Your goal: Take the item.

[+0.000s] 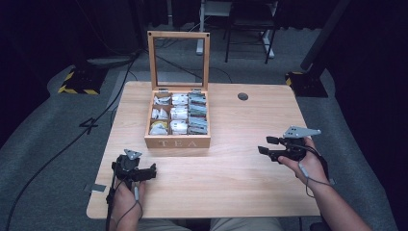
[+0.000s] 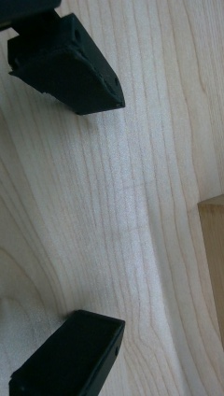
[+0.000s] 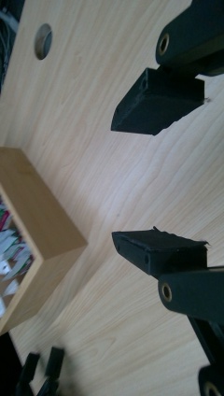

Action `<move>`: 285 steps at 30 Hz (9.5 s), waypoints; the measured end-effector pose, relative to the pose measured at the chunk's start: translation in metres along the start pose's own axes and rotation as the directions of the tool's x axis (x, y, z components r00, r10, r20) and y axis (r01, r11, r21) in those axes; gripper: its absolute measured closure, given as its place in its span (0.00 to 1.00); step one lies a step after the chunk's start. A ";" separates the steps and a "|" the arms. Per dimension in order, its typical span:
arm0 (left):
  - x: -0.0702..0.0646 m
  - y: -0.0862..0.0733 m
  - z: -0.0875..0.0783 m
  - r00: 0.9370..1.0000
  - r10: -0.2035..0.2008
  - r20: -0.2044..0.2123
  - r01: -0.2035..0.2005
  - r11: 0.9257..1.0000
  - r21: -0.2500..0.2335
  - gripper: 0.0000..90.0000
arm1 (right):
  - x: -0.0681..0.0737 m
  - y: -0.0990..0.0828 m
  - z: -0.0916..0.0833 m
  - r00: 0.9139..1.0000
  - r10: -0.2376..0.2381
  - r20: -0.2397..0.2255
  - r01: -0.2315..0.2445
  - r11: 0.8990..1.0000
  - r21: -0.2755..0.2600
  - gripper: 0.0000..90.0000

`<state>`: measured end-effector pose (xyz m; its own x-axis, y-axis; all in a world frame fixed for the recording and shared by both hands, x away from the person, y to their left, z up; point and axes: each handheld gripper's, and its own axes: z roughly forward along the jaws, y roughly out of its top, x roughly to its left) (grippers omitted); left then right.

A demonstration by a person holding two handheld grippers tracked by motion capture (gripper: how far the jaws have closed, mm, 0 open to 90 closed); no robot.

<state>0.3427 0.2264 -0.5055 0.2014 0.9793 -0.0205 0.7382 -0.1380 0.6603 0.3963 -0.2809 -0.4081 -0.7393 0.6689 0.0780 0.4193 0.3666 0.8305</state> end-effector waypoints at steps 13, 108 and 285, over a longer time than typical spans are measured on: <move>0.000 0.002 0.001 1.000 -0.003 -0.004 0.003 1.000 0.000 0.00 | 0.010 0.036 0.002 0.995 -0.079 -0.064 0.078 0.996 -0.033 0.45; -0.004 0.005 0.004 1.000 0.000 0.010 0.000 1.000 0.001 0.00 | 0.087 0.149 0.240 0.950 -0.122 -0.289 0.180 0.966 0.187 0.73; -0.004 0.005 0.004 1.000 0.006 0.006 -0.006 1.000 0.002 0.00 | -0.102 -0.013 0.042 0.960 0.275 0.053 -0.280 0.948 0.148 0.95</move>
<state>0.3486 0.2212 -0.5054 0.2095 0.9776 -0.0212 0.7382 -0.1439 0.6591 0.4883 -0.3265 -0.4497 -0.5665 0.7772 0.2741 0.6828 0.2565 0.6841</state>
